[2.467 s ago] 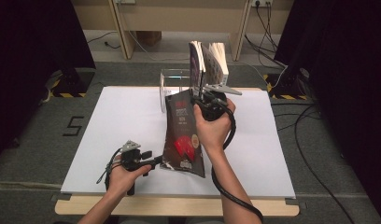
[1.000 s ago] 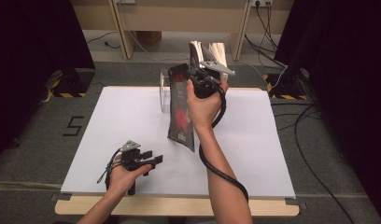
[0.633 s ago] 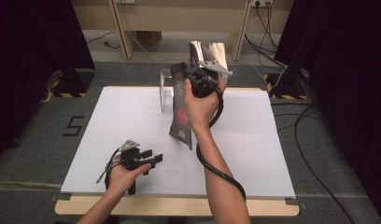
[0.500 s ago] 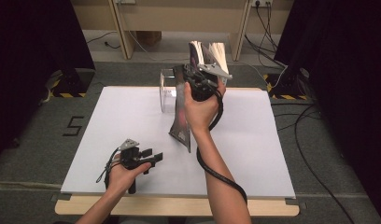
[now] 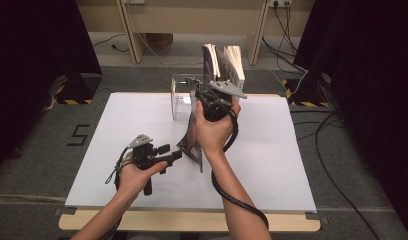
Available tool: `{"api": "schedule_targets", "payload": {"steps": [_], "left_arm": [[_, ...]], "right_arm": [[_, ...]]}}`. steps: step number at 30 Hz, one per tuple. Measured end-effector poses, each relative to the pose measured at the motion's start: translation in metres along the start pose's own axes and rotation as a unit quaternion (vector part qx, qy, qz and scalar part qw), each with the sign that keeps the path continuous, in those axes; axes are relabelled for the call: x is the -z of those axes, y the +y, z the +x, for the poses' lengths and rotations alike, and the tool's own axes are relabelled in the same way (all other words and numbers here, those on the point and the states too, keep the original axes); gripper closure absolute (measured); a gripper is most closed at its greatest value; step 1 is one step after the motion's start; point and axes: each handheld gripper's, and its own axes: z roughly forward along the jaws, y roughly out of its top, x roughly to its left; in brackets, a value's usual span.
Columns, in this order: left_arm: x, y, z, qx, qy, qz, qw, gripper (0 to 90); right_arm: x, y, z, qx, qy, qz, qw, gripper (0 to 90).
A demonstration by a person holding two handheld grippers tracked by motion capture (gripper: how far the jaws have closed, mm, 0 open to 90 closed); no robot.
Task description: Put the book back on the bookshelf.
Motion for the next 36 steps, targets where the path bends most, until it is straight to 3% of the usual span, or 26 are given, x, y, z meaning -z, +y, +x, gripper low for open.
{"api": "schedule_targets", "payload": {"steps": [7, 15, 29, 36], "left_arm": [[-0.013, 0.031, -0.017, -0.029, -0.001, -0.003, 0.9996, 37.8], [-0.026, 0.056, -0.029, -0.044, -0.002, -0.010, 0.9990, 38.2], [-0.040, 0.080, -0.044, -0.050, -0.004, -0.019, 0.9985, 38.8], [-0.052, 0.083, -0.051, -0.067, 0.012, -0.020, 0.9975, 39.4]], "right_arm": [[0.002, -0.005, 0.002, -0.004, -0.001, 0.001, 1.0000, 87.2], [0.002, -0.005, 0.005, 0.000, -0.004, 0.001, 1.0000, 87.2], [-0.001, -0.007, 0.006, 0.000, -0.007, 0.012, 0.9999, 87.1], [0.000, -0.005, 0.005, 0.003, -0.008, 0.013, 0.9999, 87.1]]}}
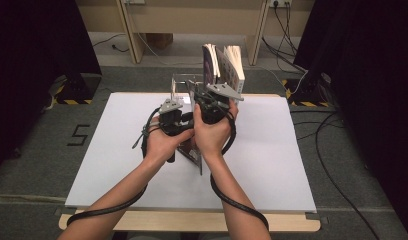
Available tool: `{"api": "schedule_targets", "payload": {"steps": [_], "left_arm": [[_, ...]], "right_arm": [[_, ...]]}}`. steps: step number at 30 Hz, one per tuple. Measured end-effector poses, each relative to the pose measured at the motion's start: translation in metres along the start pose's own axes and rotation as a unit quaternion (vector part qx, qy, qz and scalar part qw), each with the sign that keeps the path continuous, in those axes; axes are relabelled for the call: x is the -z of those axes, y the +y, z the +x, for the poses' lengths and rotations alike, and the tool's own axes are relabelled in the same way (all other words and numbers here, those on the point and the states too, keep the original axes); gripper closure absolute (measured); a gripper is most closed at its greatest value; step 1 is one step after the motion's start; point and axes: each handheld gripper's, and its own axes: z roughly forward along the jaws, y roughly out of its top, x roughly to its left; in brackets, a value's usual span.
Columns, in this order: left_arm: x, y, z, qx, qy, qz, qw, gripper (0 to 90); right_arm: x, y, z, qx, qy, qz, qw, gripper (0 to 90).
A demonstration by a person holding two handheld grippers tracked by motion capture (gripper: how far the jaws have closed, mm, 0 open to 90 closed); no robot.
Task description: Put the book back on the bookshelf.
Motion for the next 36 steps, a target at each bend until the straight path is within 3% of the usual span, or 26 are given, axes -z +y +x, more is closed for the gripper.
{"api": "schedule_targets", "payload": {"steps": [4, 6, 9, 13, 19, 26, 28, 32, 36], "left_arm": [[-0.006, 0.003, -0.004, -0.017, 0.019, -0.003, 0.9997, 41.1], [-0.009, 0.003, -0.004, -0.010, 0.023, -0.004, 0.9997, 43.2], [-0.009, 0.003, -0.003, -0.016, 0.036, -0.006, 0.9992, 47.5], [-0.005, -0.001, -0.001, 0.002, 0.038, -0.008, 0.9993, 57.1], [0.004, -0.008, 0.000, -0.003, 0.048, -0.008, 0.9988, 66.8], [0.009, -0.015, -0.001, -0.019, 0.072, -0.016, 0.9971, 69.4], [0.009, -0.016, -0.002, -0.035, 0.081, -0.012, 0.9960, 68.3], [0.008, -0.017, 0.000, -0.023, 0.078, -0.013, 0.9966, 67.6], [0.010, -0.018, 0.003, -0.001, 0.072, -0.008, 0.9974, 75.5]], "right_arm": [[0.001, 0.000, 0.000, -0.006, 0.002, 0.002, 1.0000, 87.1], [0.001, 0.001, 0.000, -0.002, 0.004, 0.001, 1.0000, 87.1], [0.002, 0.001, 0.002, -0.002, 0.006, 0.001, 1.0000, 87.1], [0.003, 0.002, 0.005, 0.001, 0.016, 0.006, 0.9998, 87.0], [0.002, -0.001, 0.010, 0.017, 0.032, 0.021, 0.9991, 86.5], [-0.001, -0.003, 0.022, 0.040, 0.035, 0.030, 0.9982, 86.9], [-0.001, -0.003, 0.023, 0.036, 0.036, 0.031, 0.9982, 87.0], [-0.003, -0.004, 0.026, 0.040, 0.033, 0.035, 0.9981, 87.2], [-0.003, -0.005, 0.026, 0.042, 0.033, 0.037, 0.9979, 86.4]]}}
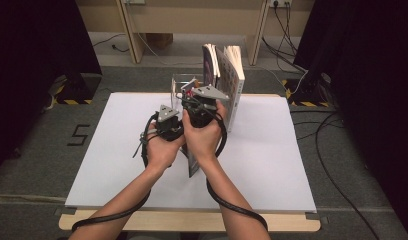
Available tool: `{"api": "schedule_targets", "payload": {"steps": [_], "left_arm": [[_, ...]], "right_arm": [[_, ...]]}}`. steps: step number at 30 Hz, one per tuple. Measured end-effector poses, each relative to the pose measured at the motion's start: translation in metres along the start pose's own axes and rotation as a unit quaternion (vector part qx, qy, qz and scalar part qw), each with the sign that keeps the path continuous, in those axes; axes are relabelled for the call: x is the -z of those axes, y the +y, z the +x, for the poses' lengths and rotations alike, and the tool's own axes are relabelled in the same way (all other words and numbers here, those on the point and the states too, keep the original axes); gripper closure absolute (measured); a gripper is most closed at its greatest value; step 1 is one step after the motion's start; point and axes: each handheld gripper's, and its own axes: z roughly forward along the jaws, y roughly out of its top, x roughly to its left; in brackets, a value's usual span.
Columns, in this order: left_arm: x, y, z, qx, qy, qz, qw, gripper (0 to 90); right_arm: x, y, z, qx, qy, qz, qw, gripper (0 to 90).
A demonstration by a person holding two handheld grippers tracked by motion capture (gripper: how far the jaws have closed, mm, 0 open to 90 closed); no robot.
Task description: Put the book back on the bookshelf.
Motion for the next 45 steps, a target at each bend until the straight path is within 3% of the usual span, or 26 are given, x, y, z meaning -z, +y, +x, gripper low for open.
{"api": "schedule_targets", "payload": {"steps": [4, 8, 11, 13, 14, 16, 20, 25, 29, 32, 36, 41, 45], "left_arm": [[0.003, -0.004, 0.006, 0.005, -0.007, 0.002, 1.0000, 85.9], [0.006, -0.008, 0.013, 0.025, -0.011, -0.001, 0.9996, 86.3], [0.008, -0.009, 0.016, 0.023, -0.018, -0.003, 0.9996, 86.3], [0.010, -0.008, 0.018, 0.024, -0.023, -0.008, 0.9994, 86.3], [0.011, -0.008, 0.019, 0.024, -0.024, -0.010, 0.9994, 86.4], [0.013, -0.008, 0.023, 0.023, -0.028, -0.013, 0.9992, 86.4], [0.017, -0.009, 0.028, 0.024, -0.039, -0.021, 0.9988, 86.5], [0.021, -0.010, 0.033, 0.025, -0.044, -0.030, 0.9983, 86.5], [0.025, -0.010, 0.037, 0.025, -0.046, -0.038, 0.9979, 86.5], [0.028, -0.008, 0.041, 0.024, -0.045, -0.041, 0.9978, 86.6], [0.033, -0.005, 0.047, 0.022, -0.042, -0.047, 0.9978, 86.6], [0.036, 0.000, 0.052, 0.019, -0.039, -0.051, 0.9978, 86.6], [0.037, 0.004, 0.055, 0.022, -0.036, -0.059, 0.9974, 86.7]], "right_arm": [[-0.001, -0.002, 0.002, 0.017, 0.004, 0.004, 0.9998, 82.1], [-0.002, -0.004, 0.004, 0.038, 0.023, 0.002, 0.9990, 78.4], [0.002, -0.004, 0.002, 0.048, 0.039, 0.003, 0.9981, 74.1], [0.013, -0.003, 0.002, 0.043, 0.052, -0.008, 0.9977, 72.9], [0.024, -0.003, 0.000, 0.044, 0.054, -0.030, 0.9971, 73.3], [0.040, -0.003, -0.005, 0.042, 0.046, -0.052, 0.9967, 73.8], [0.064, -0.011, -0.037, 0.037, 0.013, -0.053, 0.9978, 72.6], [0.080, -0.040, -0.083, 0.012, -0.030, -0.026, 0.9992, 71.4], [0.092, -0.079, -0.119, -0.017, -0.067, 0.014, 0.9975, 70.8], [0.097, -0.109, -0.142, -0.036, -0.089, 0.042, 0.9945, 70.5], [0.105, -0.142, -0.161, -0.054, -0.115, 0.067, 0.9896, 69.7], [0.107, -0.174, -0.175, -0.074, -0.124, 0.090, 0.9855, 69.2], [0.108, -0.186, -0.179, -0.080, -0.128, 0.101, 0.9834, 69.2]]}}
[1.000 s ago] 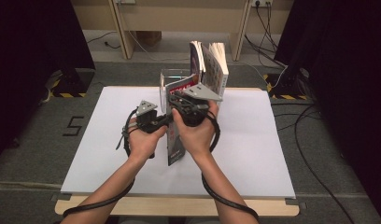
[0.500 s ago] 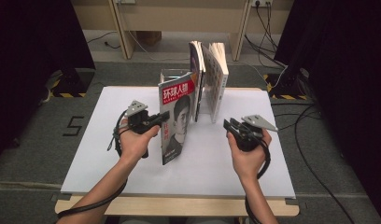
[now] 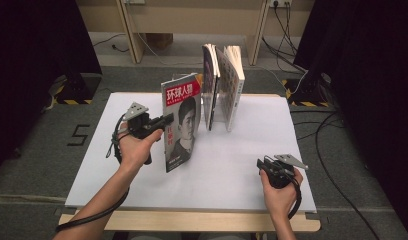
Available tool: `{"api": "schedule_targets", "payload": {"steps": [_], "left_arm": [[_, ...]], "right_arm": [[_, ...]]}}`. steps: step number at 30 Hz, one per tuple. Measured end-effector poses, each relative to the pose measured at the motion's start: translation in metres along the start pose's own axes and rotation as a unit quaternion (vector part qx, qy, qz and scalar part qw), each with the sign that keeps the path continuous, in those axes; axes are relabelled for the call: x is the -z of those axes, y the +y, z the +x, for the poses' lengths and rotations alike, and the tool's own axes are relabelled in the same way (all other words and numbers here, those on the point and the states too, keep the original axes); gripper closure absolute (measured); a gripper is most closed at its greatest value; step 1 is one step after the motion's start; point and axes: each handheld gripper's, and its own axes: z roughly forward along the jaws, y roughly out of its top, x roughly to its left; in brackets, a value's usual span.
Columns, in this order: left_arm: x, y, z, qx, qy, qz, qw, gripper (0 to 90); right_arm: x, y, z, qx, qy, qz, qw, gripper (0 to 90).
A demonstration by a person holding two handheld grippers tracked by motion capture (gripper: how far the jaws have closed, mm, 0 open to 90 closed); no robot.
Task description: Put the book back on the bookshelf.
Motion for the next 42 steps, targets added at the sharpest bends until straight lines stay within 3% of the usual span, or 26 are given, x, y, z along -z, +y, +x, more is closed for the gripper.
{"api": "schedule_targets", "payload": {"steps": [15, 27, 33, 36, 37, 42], "left_arm": [[0.000, 0.011, 0.003, -0.007, 0.007, -0.016, 0.9998, 86.7], [-0.013, 0.025, 0.004, -0.022, 0.014, -0.018, 0.9995, 86.6], [-0.016, 0.030, 0.010, -0.012, 0.023, -0.025, 0.9993, 86.7], [-0.019, 0.033, 0.011, -0.014, 0.026, -0.029, 0.9992, 86.7], [-0.020, 0.034, 0.011, -0.015, 0.026, -0.029, 0.9991, 86.7], [-0.024, 0.041, 0.011, -0.018, 0.029, -0.032, 0.9989, 86.7]], "right_arm": [[0.002, -0.009, -0.003, 0.002, -0.005, 0.006, 1.0000, 69.0], [0.002, -0.010, -0.010, -0.007, -0.010, 0.006, 0.9999, 68.6], [-0.001, -0.011, -0.006, -0.010, -0.005, 0.013, 0.9999, 68.6], [-0.002, -0.011, -0.007, 0.001, -0.007, 0.013, 0.9999, 68.6], [-0.002, -0.012, -0.007, -0.009, -0.006, 0.014, 0.9998, 68.6], [-0.001, -0.012, -0.009, -0.007, -0.007, 0.011, 0.9999, 68.6]]}}
